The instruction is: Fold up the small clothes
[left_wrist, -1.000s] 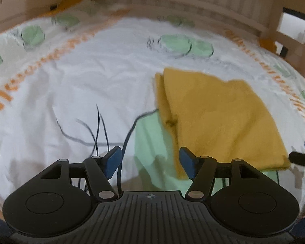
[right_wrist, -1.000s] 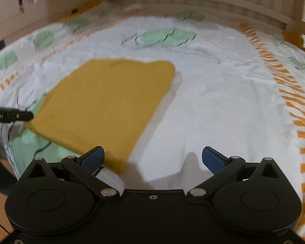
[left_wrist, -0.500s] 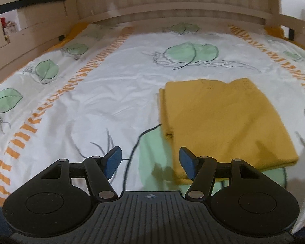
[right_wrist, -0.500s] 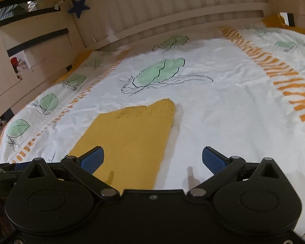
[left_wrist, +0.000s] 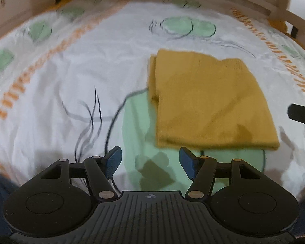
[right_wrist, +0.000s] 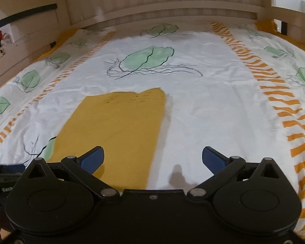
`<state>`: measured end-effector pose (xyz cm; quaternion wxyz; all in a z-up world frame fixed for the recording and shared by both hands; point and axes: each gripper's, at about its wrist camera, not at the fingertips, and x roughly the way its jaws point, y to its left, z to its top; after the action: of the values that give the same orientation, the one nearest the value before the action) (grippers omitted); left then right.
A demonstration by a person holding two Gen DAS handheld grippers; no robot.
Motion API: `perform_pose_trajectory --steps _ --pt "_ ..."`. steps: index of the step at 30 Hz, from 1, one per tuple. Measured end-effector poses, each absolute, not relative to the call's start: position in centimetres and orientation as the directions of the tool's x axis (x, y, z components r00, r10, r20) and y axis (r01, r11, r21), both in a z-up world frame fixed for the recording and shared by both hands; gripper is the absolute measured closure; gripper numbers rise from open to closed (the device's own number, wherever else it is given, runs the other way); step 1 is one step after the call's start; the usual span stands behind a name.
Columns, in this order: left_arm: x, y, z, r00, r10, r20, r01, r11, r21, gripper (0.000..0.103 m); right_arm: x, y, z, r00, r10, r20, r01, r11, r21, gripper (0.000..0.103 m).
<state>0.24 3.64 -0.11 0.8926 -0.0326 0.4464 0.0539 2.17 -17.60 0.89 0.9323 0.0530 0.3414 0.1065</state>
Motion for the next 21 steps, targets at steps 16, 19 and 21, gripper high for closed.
perform_pose_trajectory --steps 16,19,21 --pt "-1.2 1.7 2.1 0.566 0.072 -0.821 -0.119 0.993 0.005 0.043 0.2 -17.1 2.4 0.7 0.186 -0.69 -0.098 0.981 0.165 0.001" --pt "-1.2 1.7 2.4 0.567 0.055 -0.822 -0.115 0.993 -0.013 0.043 -0.1 -17.1 2.9 0.699 0.184 -0.691 -0.091 0.981 0.169 0.001" --pt "-1.2 1.6 2.5 0.571 0.054 -0.819 -0.113 0.993 -0.014 0.043 -0.3 -17.0 3.2 0.702 0.184 -0.688 -0.091 0.981 0.169 0.001"
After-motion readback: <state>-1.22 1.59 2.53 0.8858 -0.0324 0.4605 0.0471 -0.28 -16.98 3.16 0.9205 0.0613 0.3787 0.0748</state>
